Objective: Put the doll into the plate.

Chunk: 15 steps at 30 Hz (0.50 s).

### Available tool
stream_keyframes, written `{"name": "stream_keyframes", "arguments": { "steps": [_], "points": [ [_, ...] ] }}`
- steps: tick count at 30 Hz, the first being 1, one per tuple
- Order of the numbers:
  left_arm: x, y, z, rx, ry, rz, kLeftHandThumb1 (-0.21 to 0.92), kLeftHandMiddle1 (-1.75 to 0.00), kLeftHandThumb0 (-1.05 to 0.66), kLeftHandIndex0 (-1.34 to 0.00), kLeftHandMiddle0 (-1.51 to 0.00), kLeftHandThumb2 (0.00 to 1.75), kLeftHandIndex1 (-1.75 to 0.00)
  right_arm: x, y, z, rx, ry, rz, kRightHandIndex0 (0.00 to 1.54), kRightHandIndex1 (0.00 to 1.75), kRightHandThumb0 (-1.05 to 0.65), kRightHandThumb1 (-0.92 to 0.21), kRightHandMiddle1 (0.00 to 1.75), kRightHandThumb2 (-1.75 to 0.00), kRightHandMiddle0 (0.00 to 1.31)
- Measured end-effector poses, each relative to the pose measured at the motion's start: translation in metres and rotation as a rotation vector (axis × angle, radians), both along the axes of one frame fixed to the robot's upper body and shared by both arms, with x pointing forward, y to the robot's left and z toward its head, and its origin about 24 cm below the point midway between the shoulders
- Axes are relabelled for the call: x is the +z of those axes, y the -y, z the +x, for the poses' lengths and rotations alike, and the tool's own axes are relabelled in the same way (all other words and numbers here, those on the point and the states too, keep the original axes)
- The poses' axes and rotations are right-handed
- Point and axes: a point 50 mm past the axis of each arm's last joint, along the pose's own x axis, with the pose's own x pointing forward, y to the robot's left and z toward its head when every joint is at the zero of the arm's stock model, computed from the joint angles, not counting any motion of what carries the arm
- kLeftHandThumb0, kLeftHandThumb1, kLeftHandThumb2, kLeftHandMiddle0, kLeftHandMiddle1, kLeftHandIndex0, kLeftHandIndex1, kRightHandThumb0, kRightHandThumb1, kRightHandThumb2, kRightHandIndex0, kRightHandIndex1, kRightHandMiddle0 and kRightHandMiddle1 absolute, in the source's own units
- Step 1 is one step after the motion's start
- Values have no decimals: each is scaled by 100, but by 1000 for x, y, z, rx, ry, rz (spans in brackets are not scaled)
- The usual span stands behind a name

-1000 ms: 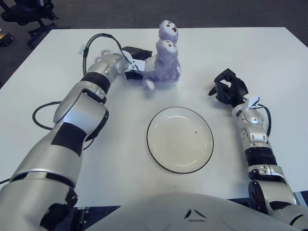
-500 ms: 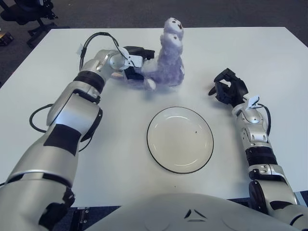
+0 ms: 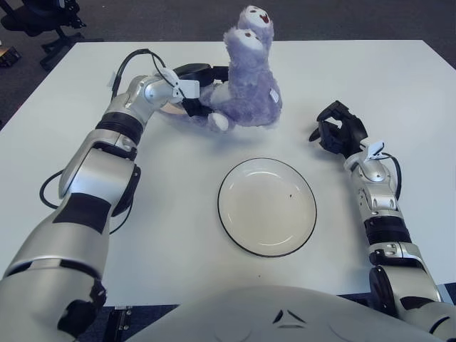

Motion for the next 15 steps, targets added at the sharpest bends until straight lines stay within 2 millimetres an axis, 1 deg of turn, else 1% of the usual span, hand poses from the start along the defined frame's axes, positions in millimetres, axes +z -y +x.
{"name": "stream_keyframes", "arguments": {
  "steps": [7,11,15],
  "points": [
    [1,4,-6,-62,43,-28,47,-175,-42,-49,-94,111,-175,1,-1,1,3,3,-10,85,175,-39,-67,175,-85,36],
    [-1,7,-19,-163,119,-81,48,-175,-42,-48,-92,110,-175,1,-1,2,3,4,-12,84,175,-39,-67,175,-85,36],
    [-5,11,-27,-229,144,-96,48,-175,-42,-48,-92,110,-175,1,-1,2,2,3,-13,84,175,-39,-67,175,-85,36]
  ]
}}
